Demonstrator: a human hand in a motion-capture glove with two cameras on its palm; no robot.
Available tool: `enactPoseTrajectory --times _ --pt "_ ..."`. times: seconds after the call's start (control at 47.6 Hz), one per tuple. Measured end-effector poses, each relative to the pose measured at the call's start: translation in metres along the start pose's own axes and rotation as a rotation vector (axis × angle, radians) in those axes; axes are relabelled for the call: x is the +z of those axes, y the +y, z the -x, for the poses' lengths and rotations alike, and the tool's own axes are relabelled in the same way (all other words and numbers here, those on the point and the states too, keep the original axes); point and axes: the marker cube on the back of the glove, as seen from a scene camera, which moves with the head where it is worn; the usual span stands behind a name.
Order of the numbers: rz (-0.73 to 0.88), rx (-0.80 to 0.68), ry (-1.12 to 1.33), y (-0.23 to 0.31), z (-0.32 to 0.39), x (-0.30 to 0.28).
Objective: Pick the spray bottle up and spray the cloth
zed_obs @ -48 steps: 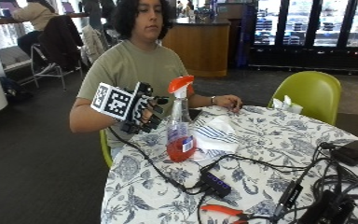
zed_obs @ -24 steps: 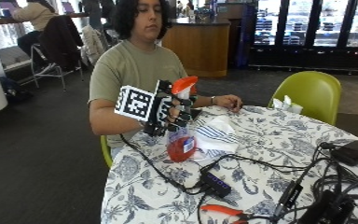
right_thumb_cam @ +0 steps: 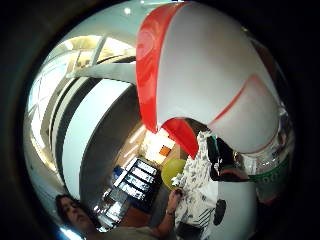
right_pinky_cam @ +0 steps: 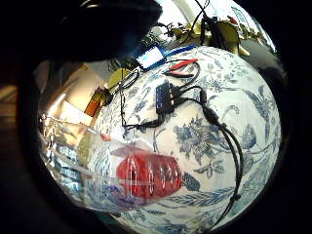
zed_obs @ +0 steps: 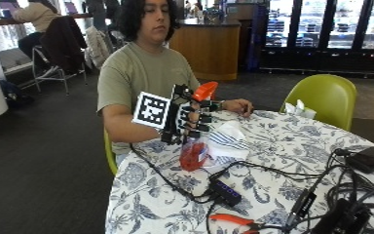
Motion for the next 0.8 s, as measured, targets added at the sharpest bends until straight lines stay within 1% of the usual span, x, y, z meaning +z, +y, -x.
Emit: enactPoseTrajectory --times 0.084,0.189,0.42,0.567,0.798 --pt "0.023 0.06 -0.001 -0.004 0.0 0.002" --pt "-0.051 0.034 -0.002 -0.017 -0.003 0.007" --pt "0.115 0.072 -0.035 -0.035 0.001 0.009" --pt "0.32 0.072 0.007 -0.033 0.003 0.01" --pt "0.433 0.001 0.103 -0.016 0.011 0.0"
